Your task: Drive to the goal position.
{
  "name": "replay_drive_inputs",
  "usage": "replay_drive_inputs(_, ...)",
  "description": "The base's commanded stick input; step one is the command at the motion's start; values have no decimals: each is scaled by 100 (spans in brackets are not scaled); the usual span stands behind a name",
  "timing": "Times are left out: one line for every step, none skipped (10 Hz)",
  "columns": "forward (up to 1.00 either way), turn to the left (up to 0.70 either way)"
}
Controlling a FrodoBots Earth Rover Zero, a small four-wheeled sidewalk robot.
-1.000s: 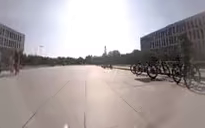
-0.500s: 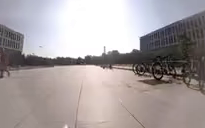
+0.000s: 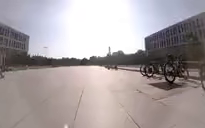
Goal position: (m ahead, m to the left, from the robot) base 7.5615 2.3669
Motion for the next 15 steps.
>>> replay_drive_inputs(100,0)
replay_drive_inputs(100,0)
replay_drive_inputs(100,0)
replay_drive_inputs(100,0)
replay_drive_inputs(100,0)
replay_drive_inputs(100,0)
replay_drive_inputs(100,0)
replay_drive_inputs(100,0)
replay_drive_inputs(100,0)
replay_drive_inputs(100,0)
replay_drive_inputs(100,0)
replay_drive_inputs(100,0)
replay_drive_inputs(100,0)
replay_drive_inputs(100,0)
replay_drive_inputs(100,0)
